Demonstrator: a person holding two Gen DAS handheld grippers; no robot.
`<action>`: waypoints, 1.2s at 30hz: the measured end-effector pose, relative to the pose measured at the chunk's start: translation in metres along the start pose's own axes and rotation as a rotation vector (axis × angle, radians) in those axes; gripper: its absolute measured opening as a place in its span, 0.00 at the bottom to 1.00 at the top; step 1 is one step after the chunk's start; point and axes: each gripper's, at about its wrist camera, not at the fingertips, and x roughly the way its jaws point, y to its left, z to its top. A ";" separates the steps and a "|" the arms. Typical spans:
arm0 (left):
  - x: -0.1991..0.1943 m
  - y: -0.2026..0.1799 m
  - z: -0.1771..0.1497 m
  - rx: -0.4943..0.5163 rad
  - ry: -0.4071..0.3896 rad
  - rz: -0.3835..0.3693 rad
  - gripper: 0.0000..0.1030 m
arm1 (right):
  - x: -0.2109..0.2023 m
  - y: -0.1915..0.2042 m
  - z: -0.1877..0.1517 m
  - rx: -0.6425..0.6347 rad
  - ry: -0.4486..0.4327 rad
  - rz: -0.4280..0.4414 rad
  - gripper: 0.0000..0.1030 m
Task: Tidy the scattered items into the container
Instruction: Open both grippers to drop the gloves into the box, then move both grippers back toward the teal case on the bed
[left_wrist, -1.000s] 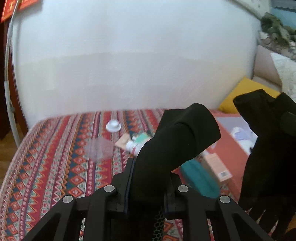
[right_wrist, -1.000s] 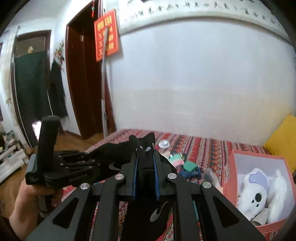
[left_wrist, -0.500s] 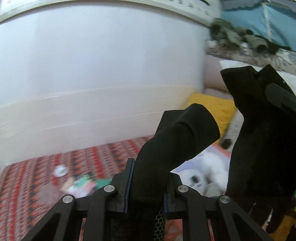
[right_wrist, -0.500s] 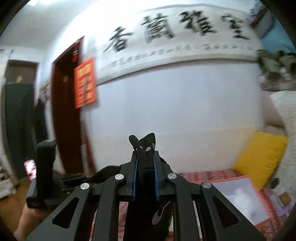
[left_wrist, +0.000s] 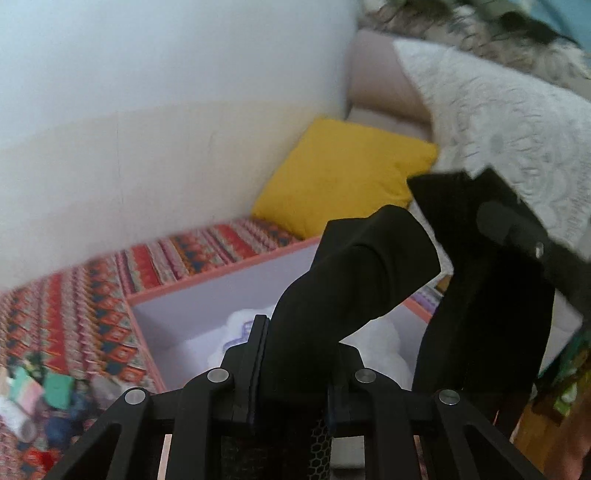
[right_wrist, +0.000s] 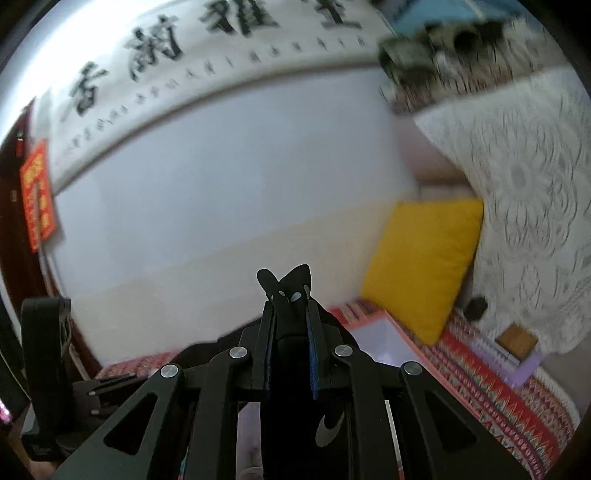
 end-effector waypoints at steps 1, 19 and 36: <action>0.016 0.005 0.002 -0.026 0.020 0.006 0.20 | 0.016 -0.008 -0.003 0.010 0.022 -0.004 0.14; -0.057 0.094 -0.061 -0.287 -0.005 0.249 0.84 | 0.074 -0.001 -0.019 0.047 0.081 0.117 0.80; -0.204 0.201 -0.253 -0.410 0.107 0.568 0.84 | 0.014 0.160 -0.073 -0.120 0.182 0.361 0.91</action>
